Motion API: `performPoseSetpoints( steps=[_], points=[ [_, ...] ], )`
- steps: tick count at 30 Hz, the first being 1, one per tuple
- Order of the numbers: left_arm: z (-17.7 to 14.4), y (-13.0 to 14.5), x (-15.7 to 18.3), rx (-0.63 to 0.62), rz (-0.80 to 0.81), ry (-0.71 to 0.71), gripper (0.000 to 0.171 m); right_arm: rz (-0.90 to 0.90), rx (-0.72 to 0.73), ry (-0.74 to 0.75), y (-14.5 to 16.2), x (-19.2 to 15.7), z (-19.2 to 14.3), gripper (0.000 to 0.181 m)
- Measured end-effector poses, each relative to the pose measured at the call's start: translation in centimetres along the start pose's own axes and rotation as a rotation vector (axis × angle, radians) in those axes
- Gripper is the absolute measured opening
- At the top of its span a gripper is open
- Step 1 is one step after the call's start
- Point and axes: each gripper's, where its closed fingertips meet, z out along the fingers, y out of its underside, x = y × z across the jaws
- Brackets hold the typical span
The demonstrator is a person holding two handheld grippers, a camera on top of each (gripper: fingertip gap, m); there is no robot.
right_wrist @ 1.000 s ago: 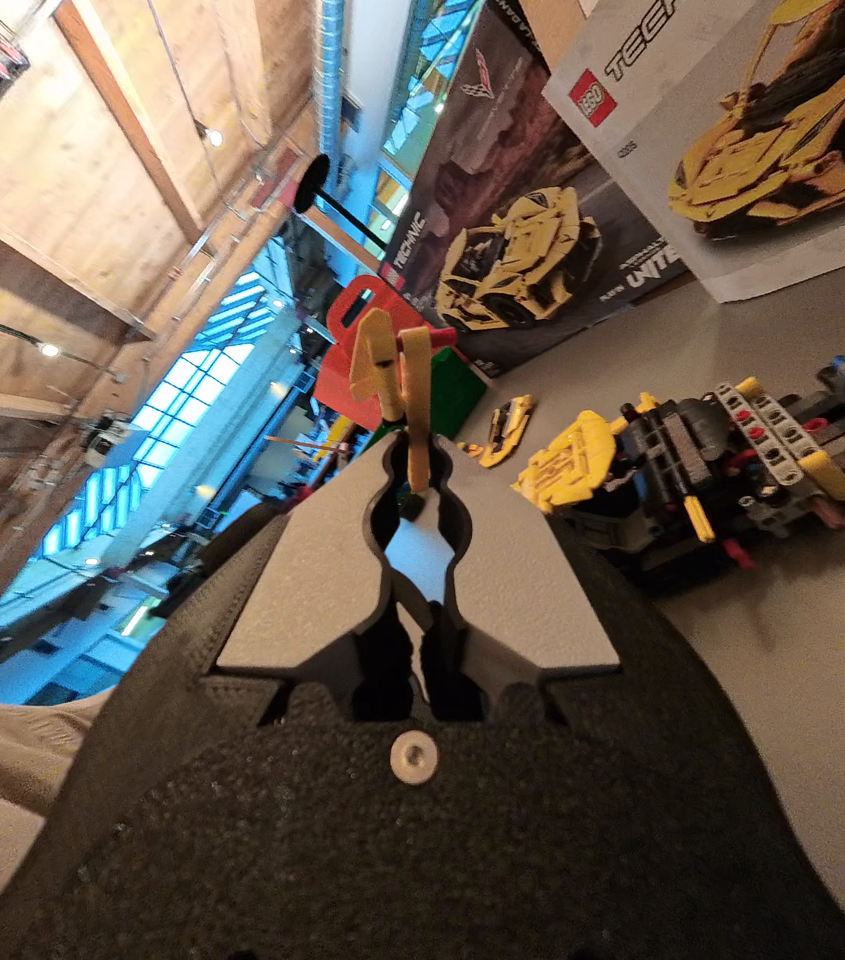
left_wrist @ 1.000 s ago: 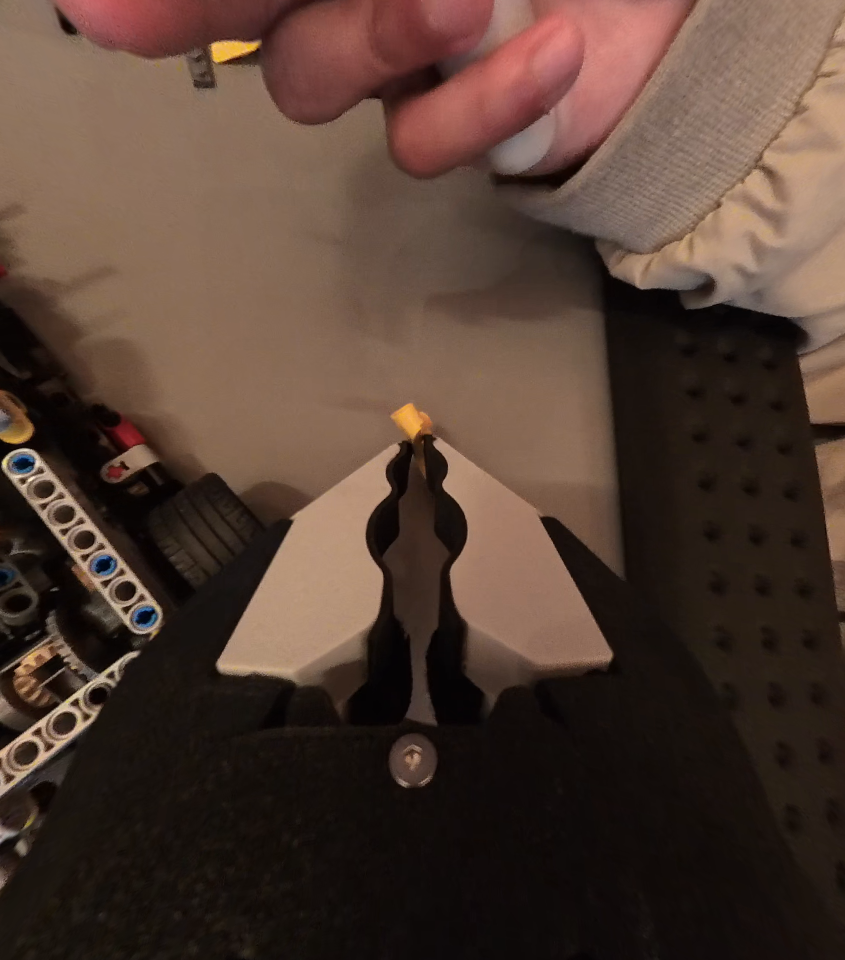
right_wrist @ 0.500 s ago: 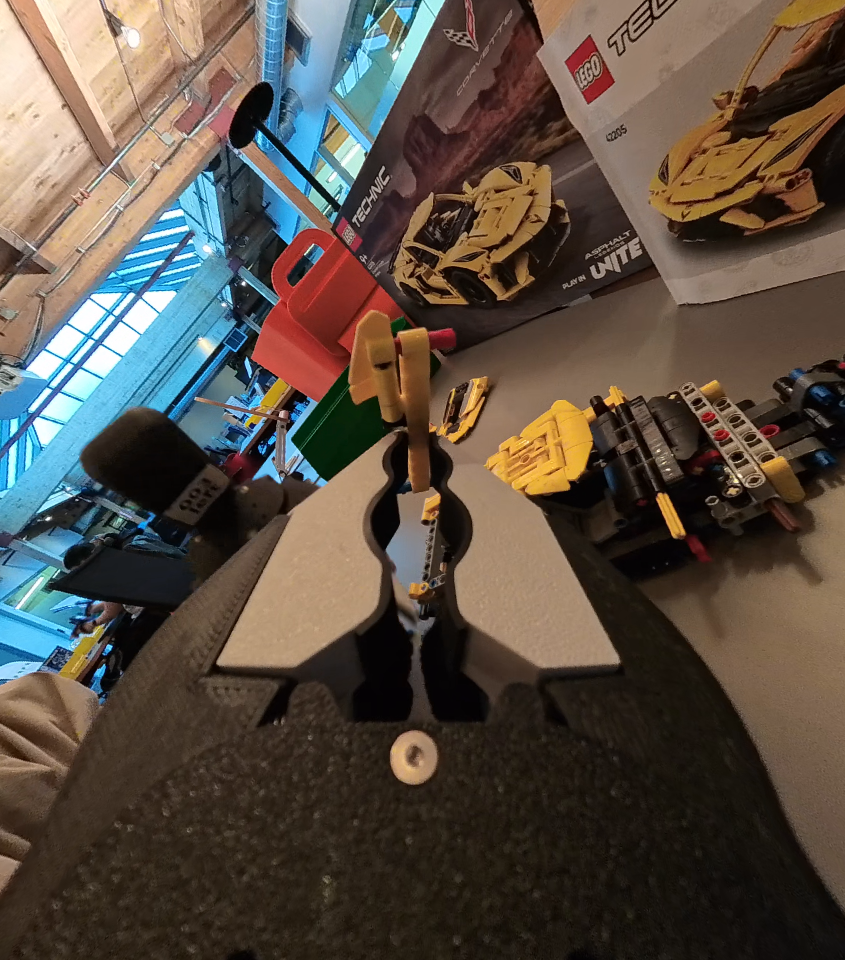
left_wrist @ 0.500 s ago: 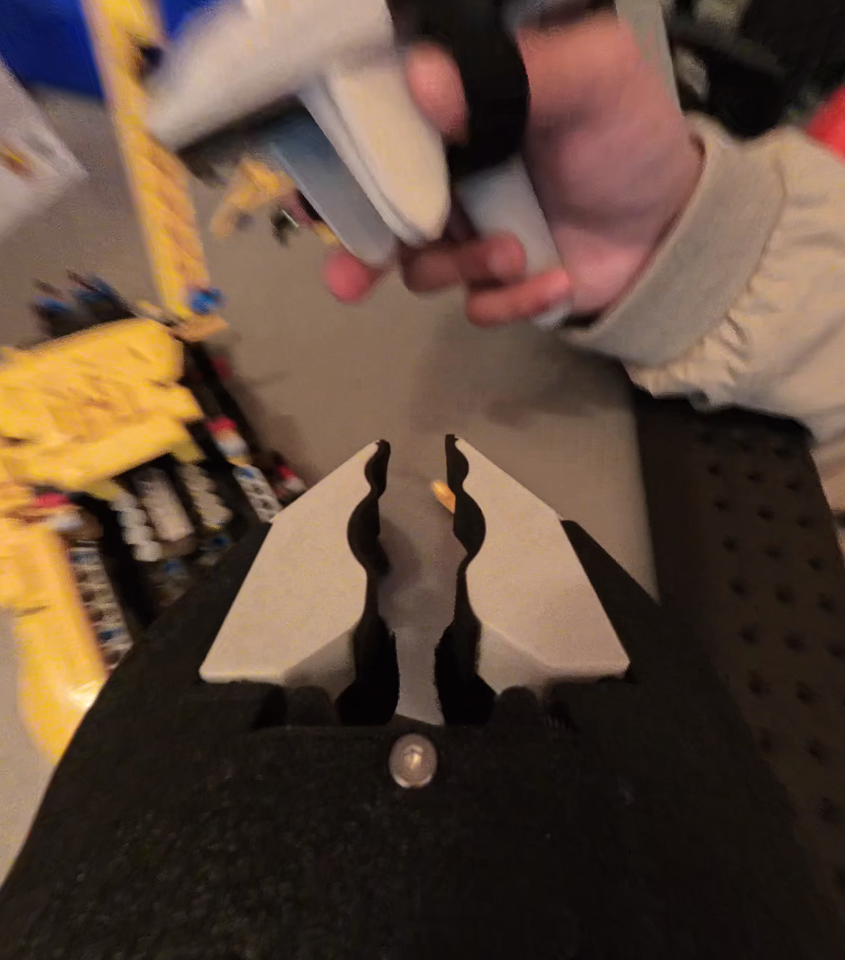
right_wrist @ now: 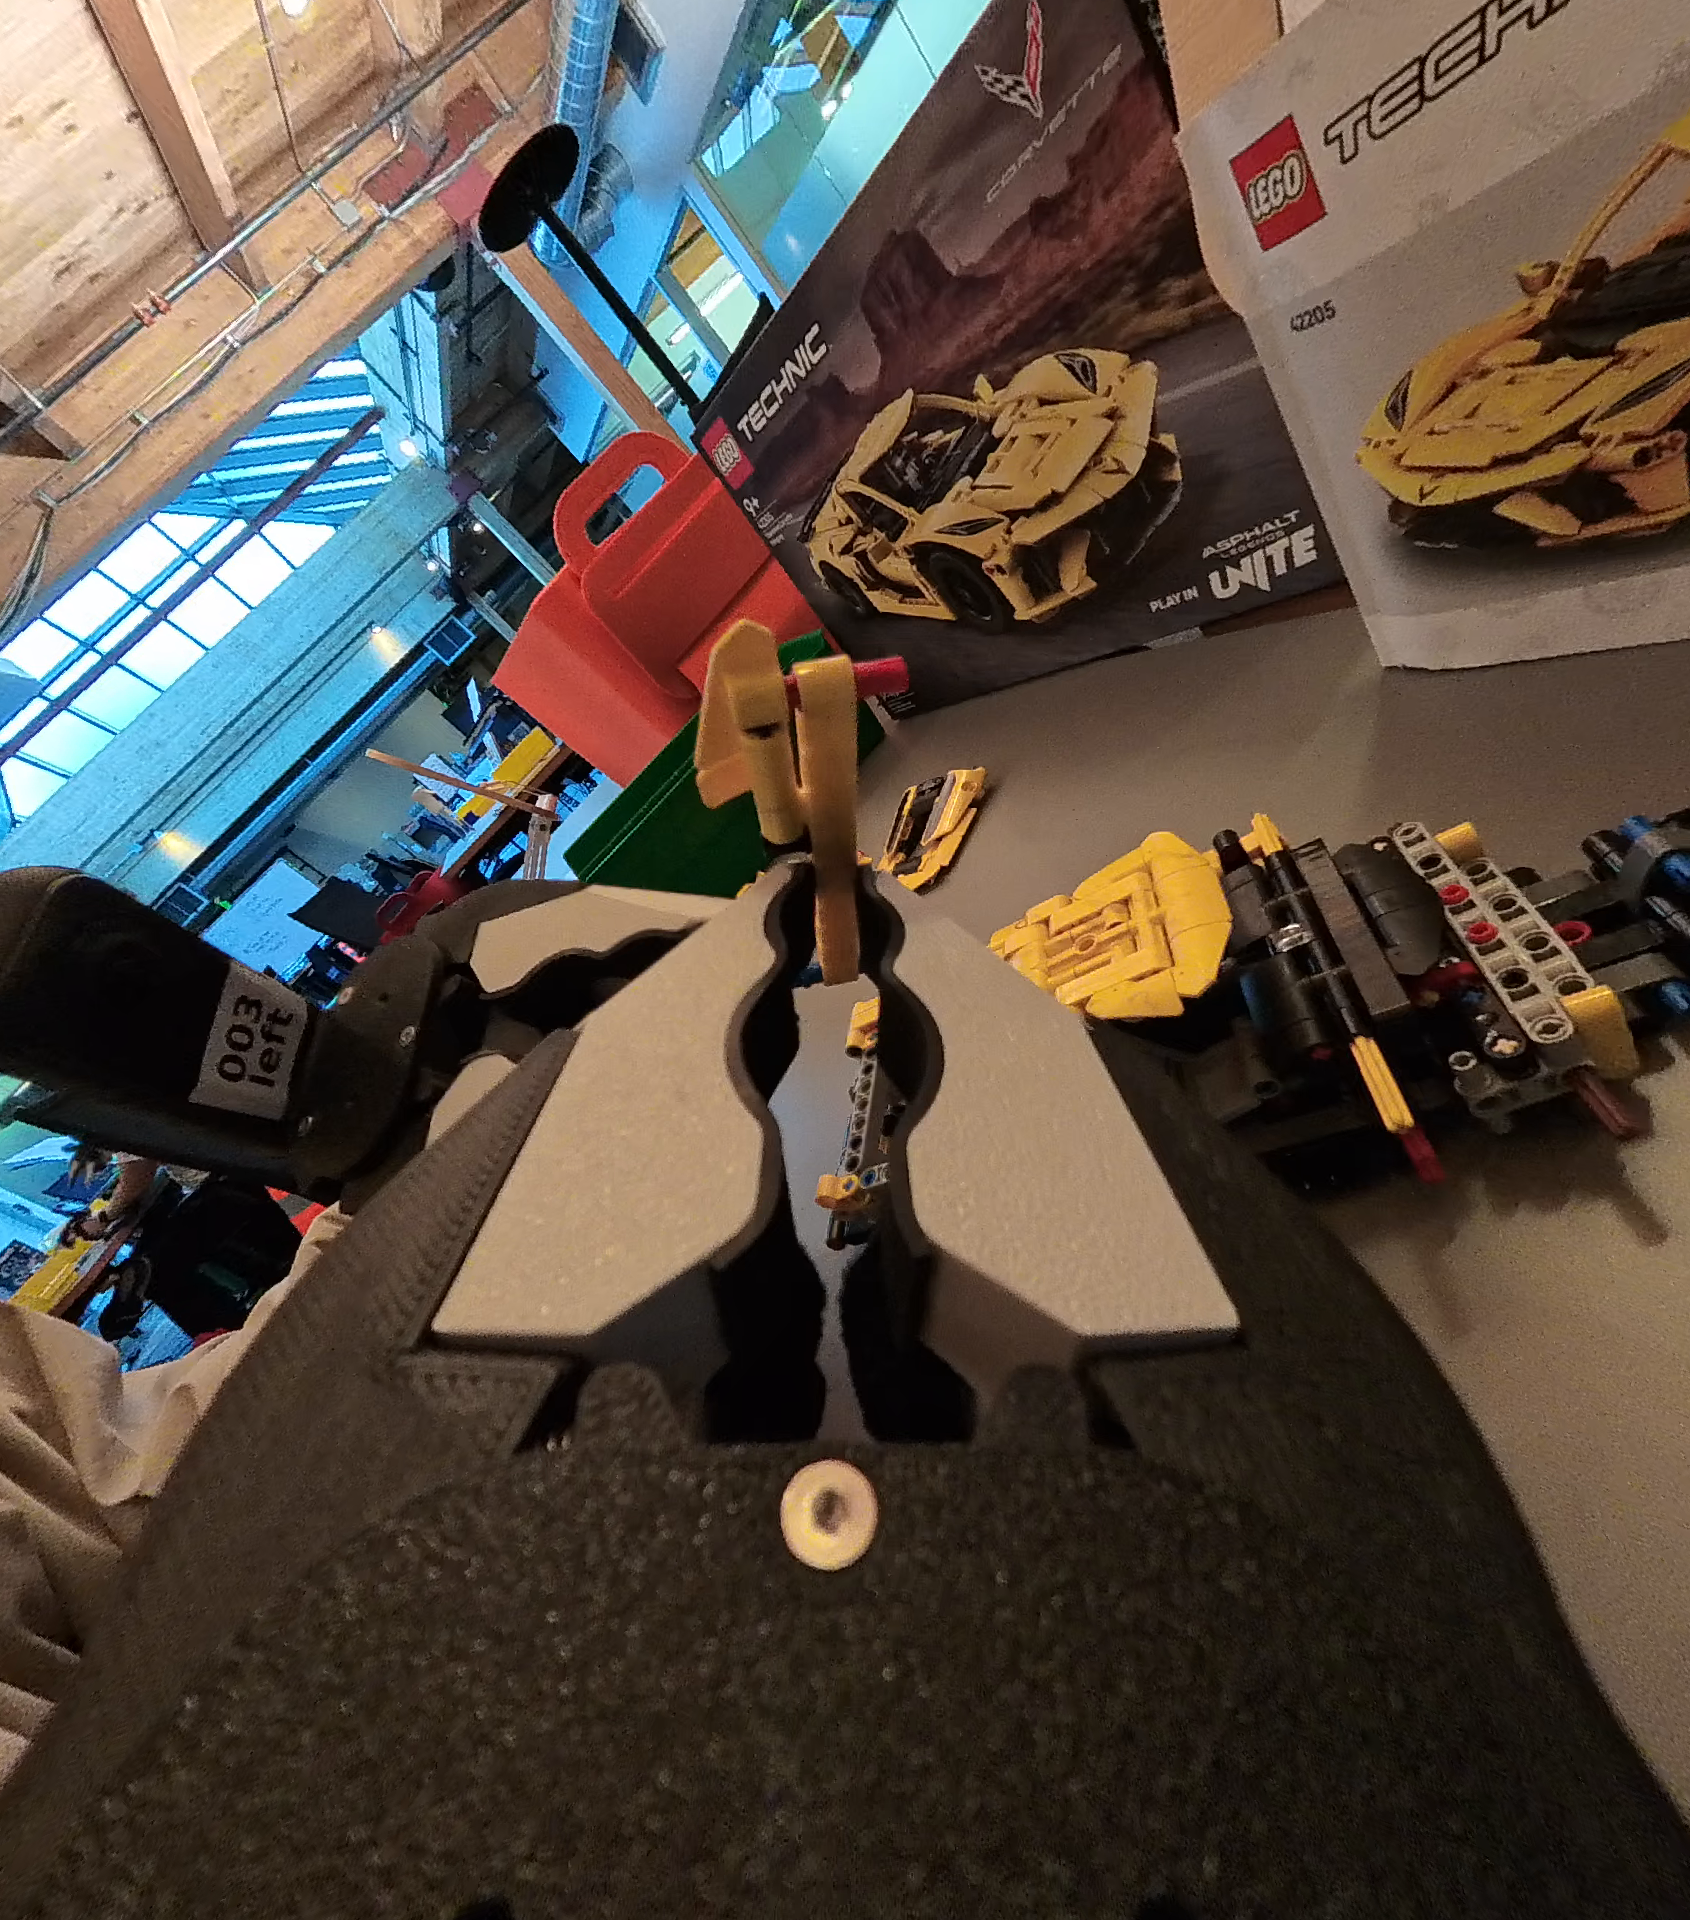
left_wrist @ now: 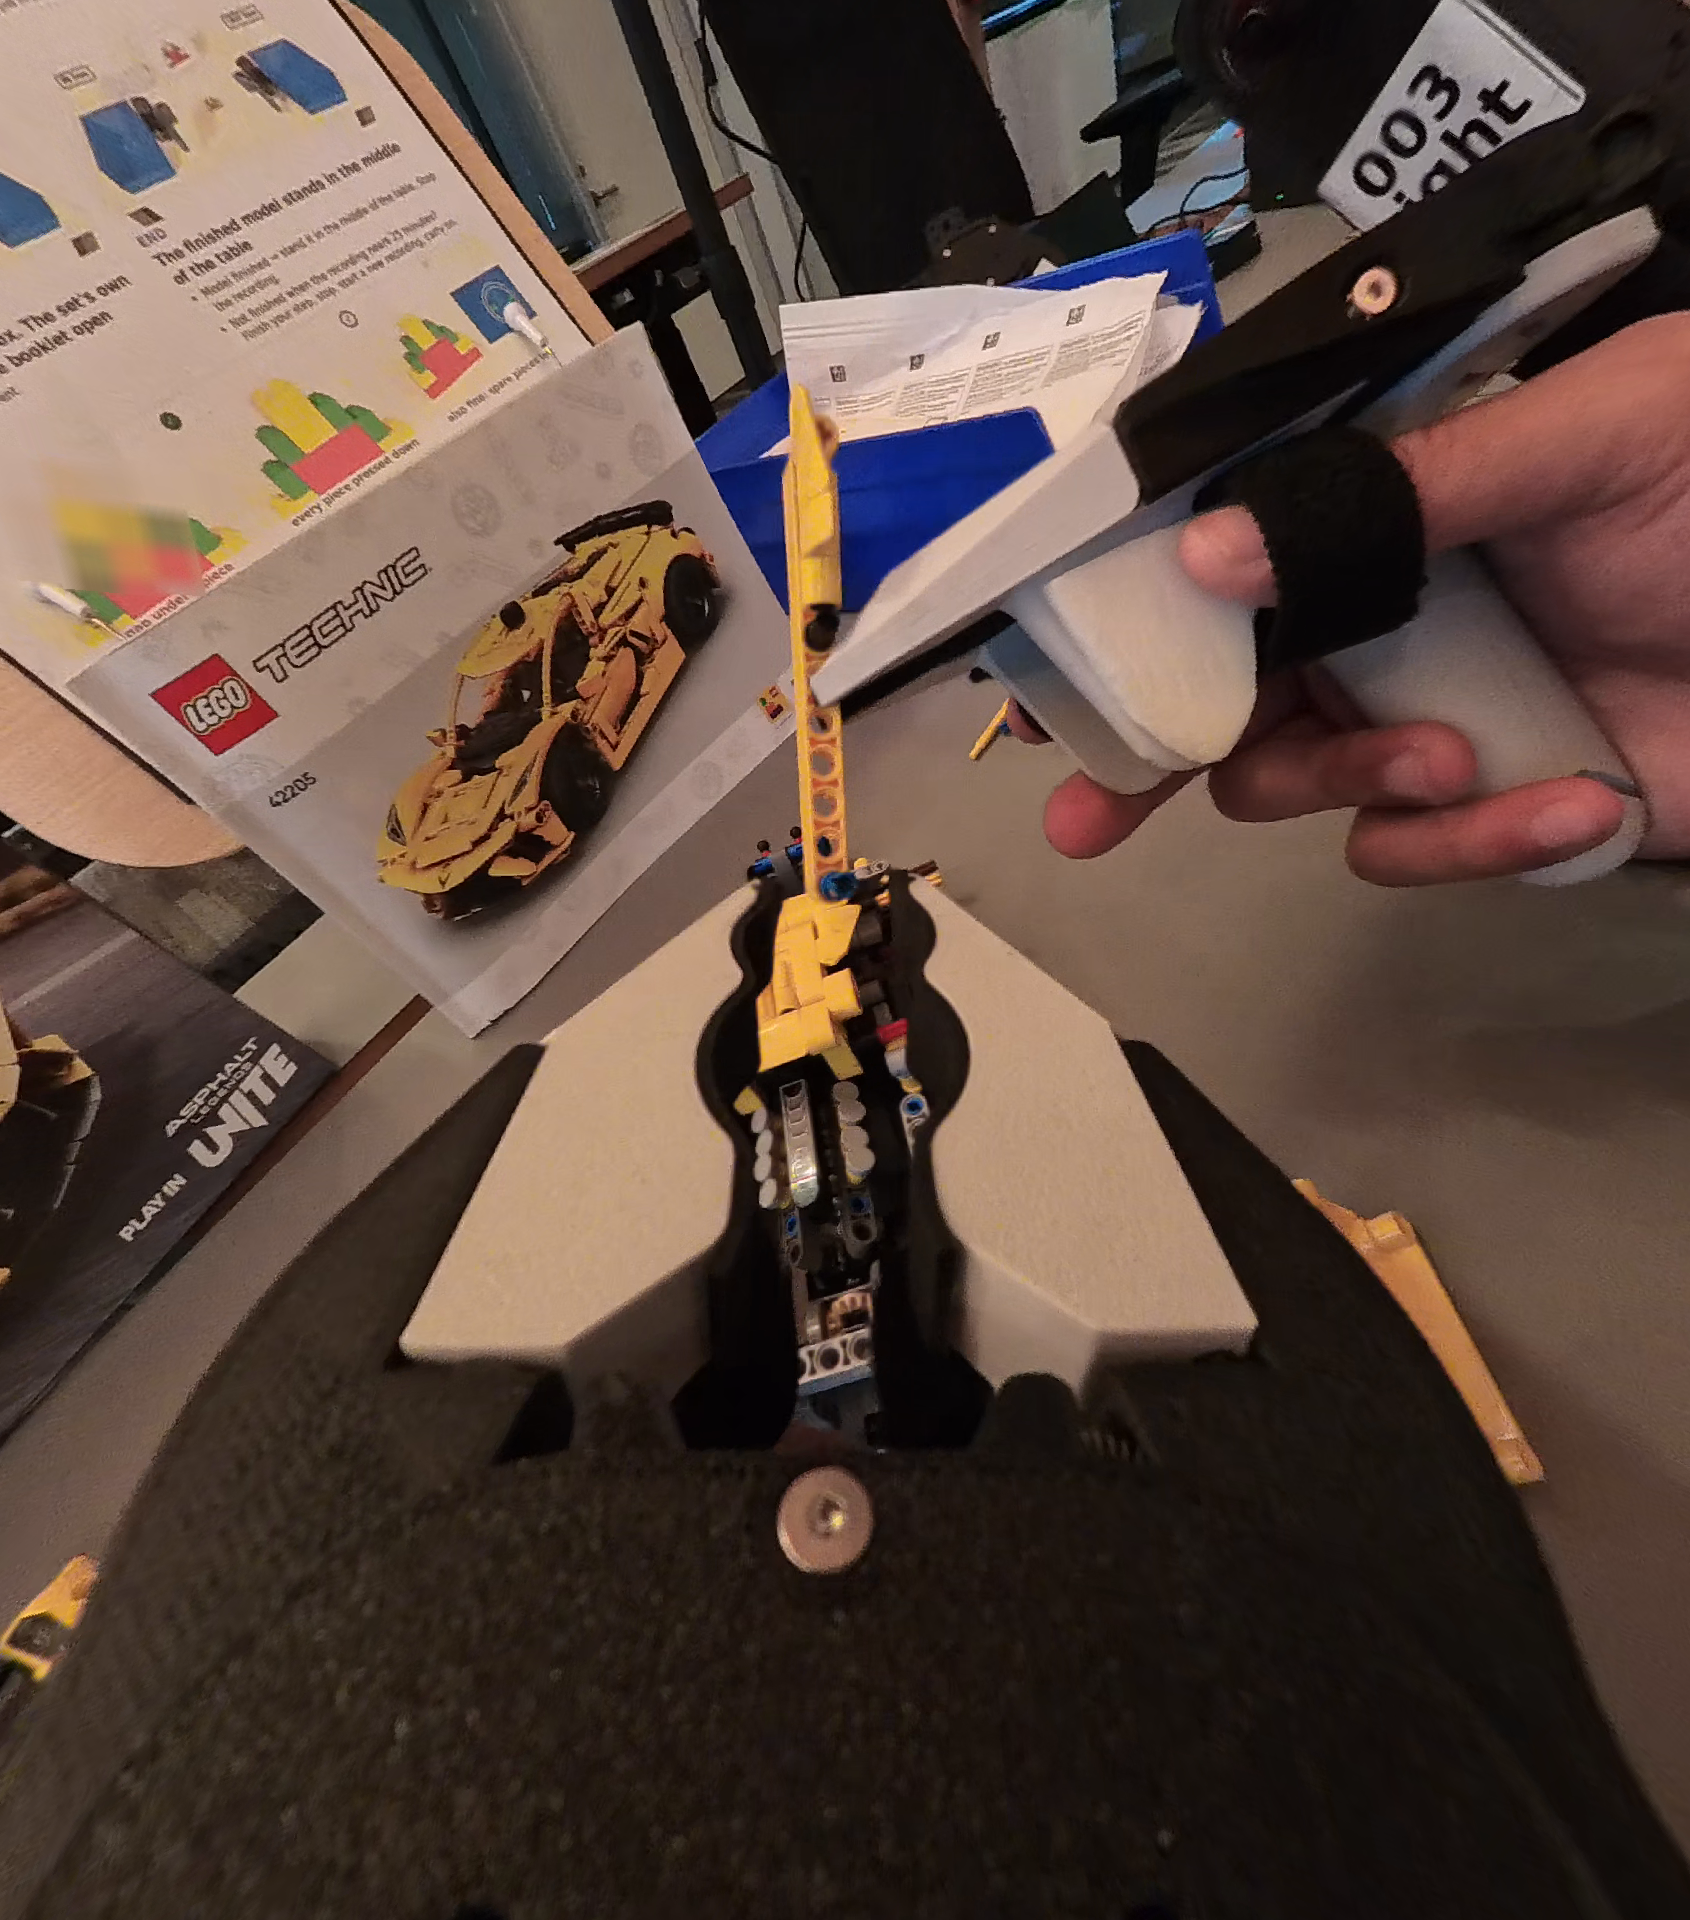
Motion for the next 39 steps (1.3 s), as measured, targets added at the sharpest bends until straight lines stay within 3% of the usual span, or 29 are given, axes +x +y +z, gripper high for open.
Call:
performPoseSetpoints(
  steps=[5, 19, 24, 30, 32, 39],
  points=[
    [-0.1, 0.0, -0.1, 0.003, 0.014, -0.002, 0.003, 0.017, 0.012, -0.029, -0.2, -0.4, 0.0, 0.006],
    [0.2, -0.1, 0.6, -0.002, 0.139, -0.045, 0.009, 0.033, -0.022, -0.011, 0.5, 0.1, 0.2, 0.006],
    [0.4, 0.6, 0.5, -0.037, 0.156, -0.048, 0.000, -0.063, -0.058, 0.058, 1.1, 0.4, 0.5, 0.006],
    [0.5, 0.8, 0.5, -0.053, 0.110, -0.026, 0.023, -0.068, -0.043, 0.081, 0.7, 0.8, 0.3, 0.006],
    [0.6, 1.0, 0.6, -0.059, 0.097, -0.018, 0.023, -0.065, -0.050, 0.071, 0.9, 0.7, 0.4, 0.006],
    [0.8, 1.6, 0.2, -0.088, 0.090, -0.029, 0.005, -0.089, -0.065, 0.082, 1.1, 0.6, 0.6, 0.006]
  ],
)
